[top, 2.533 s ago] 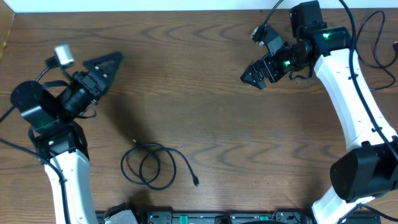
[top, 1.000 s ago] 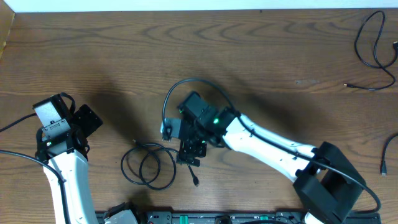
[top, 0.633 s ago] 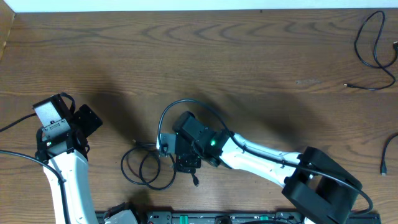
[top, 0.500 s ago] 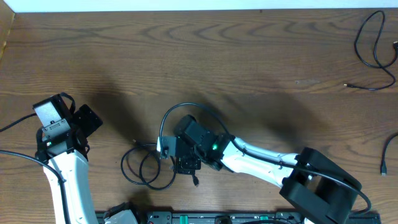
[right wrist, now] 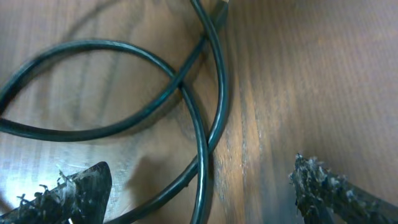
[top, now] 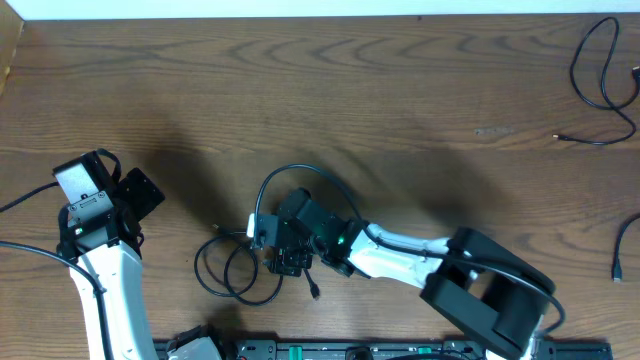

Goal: Untangle cables
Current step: 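Lower the right gripper onto the coiled black cable and grasp it, then lift the coiled cable with the right gripper and carry it right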

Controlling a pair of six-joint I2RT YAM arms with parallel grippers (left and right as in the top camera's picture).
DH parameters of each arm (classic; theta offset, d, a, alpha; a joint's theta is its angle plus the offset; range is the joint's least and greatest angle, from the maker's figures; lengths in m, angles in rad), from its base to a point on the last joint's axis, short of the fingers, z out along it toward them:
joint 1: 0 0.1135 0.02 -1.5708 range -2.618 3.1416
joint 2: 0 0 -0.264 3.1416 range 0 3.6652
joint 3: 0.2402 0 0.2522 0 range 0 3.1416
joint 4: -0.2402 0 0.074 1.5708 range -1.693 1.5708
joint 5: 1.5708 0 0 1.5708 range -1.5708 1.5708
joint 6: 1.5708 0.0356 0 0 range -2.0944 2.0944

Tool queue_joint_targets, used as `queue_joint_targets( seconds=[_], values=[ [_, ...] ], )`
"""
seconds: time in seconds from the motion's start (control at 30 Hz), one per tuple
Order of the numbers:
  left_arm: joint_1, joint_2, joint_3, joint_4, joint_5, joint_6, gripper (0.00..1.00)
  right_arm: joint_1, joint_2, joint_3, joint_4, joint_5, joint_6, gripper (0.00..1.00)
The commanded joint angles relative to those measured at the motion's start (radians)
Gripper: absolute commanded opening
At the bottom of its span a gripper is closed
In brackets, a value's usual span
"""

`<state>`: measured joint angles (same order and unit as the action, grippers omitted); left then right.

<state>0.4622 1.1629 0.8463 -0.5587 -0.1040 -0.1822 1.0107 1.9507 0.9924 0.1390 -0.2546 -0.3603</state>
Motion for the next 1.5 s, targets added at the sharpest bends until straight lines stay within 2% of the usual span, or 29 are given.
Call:
queue_joint_targets(
  seconds=[0.0,0.17,0.27,0.3,0.37,0.4,0.43,0.63,0.83,1.07,1.47],
  values=[
    [0.002,-0.007,0.008,-0.003,-0.013,0.013,0.98,0.012,0.042,-0.002,0.034,0.002,0.03,0.86],
    [0.002,-0.007,0.008,-0.003,-0.013,0.013,0.98,0.02,0.107,-0.002,0.098,0.002,0.029,0.76],
    [0.002,-0.007,0.008,-0.003,-0.013,0.013,0.98,0.025,0.136,-0.002,0.114,0.002,-0.009,0.63],
    [0.002,-0.007,0.008,-0.003,-0.013,0.013,0.98,0.025,0.143,-0.002,0.116,0.002,-0.026,0.55],
    [0.002,-0.007,0.008,-0.003,-0.013,0.013,0.98,0.024,0.149,-0.002,0.112,0.003,-0.05,0.32],
    [0.002,-0.007,0.008,-0.003,-0.013,0.013,0.98,0.023,0.149,-0.002,0.111,0.011,-0.055,0.13],
    [0.002,-0.007,0.008,-0.003,-0.013,0.013,0.98,0.023,0.149,-0.002,0.111,0.026,-0.056,0.01],
    [0.002,-0.007,0.008,-0.003,-0.013,0.013,0.98,-0.003,0.149,-0.002,0.103,0.248,-0.055,0.01],
    [0.002,-0.007,0.008,-0.003,-0.013,0.013,0.98,-0.114,0.149,-0.002,0.068,0.4,-0.019,0.01],
    [0.002,-0.007,0.008,-0.003,-0.013,0.013,0.98,-0.364,0.149,-0.002,-0.051,0.421,-0.011,0.01],
    [0.002,-0.007,0.008,-0.003,-0.013,0.013,0.98,-0.887,0.149,-0.002,-0.171,0.421,0.012,0.01]
  ],
)
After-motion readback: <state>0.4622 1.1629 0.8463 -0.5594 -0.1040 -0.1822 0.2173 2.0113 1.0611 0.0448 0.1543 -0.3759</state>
